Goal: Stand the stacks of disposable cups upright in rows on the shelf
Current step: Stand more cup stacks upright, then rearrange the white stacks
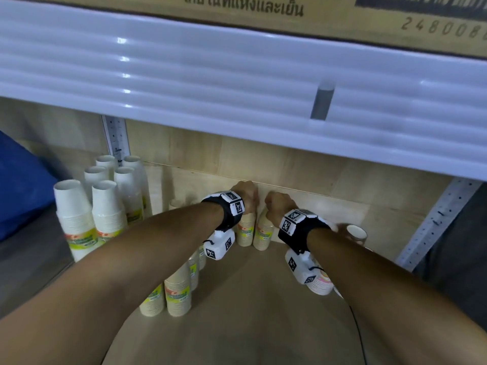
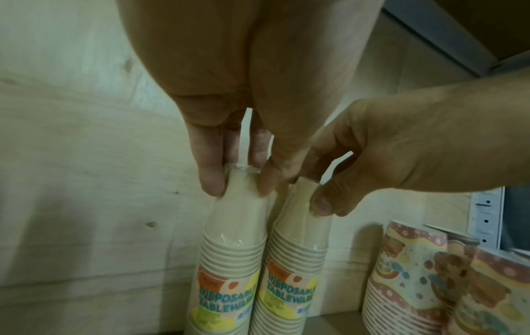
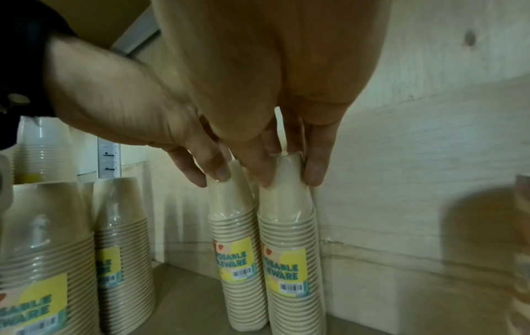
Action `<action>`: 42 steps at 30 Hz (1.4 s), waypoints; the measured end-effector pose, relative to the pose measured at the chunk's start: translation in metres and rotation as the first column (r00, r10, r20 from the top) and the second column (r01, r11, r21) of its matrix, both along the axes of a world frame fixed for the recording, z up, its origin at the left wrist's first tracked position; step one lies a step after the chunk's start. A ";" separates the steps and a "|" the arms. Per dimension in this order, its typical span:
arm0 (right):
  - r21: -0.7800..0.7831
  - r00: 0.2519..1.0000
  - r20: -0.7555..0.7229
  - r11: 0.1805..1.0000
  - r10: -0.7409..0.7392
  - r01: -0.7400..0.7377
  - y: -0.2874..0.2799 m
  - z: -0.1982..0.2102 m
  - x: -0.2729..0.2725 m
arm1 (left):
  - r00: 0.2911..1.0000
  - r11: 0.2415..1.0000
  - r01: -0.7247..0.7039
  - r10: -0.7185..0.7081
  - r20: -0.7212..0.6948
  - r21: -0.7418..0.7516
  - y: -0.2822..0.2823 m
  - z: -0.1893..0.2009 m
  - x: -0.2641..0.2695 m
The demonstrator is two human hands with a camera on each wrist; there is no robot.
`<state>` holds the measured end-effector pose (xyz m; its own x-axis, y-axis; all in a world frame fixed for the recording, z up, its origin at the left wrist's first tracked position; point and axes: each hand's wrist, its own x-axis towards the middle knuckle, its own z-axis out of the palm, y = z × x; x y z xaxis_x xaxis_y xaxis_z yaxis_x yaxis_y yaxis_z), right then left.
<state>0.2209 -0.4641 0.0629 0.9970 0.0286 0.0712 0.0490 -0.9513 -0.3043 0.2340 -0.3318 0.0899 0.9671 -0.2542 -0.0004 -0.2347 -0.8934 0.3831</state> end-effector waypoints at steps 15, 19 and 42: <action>0.058 1.000 0.016 0.998 -0.005 0.004 -0.004 0.005 -0.012 | 0.999 0.999 0.048 -0.048 0.016 0.020 0.005 0.012 -0.004; 0.014 0.998 0.069 1.000 -0.009 0.008 0.004 0.020 -0.021 | 0.998 0.998 0.062 -0.063 0.027 0.014 0.018 0.035 -0.019; -0.018 0.943 -0.027 0.943 0.332 -0.332 0.169 0.054 -0.118 | 0.985 0.951 -0.085 0.125 -0.121 0.299 0.154 0.081 -0.139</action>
<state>0.1030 -0.2946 0.1171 0.9320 0.3596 0.0442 0.3565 -0.8886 -0.2886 0.0947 -0.1782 0.1706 0.9738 -0.1202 -0.1929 -0.0973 -0.9875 0.1242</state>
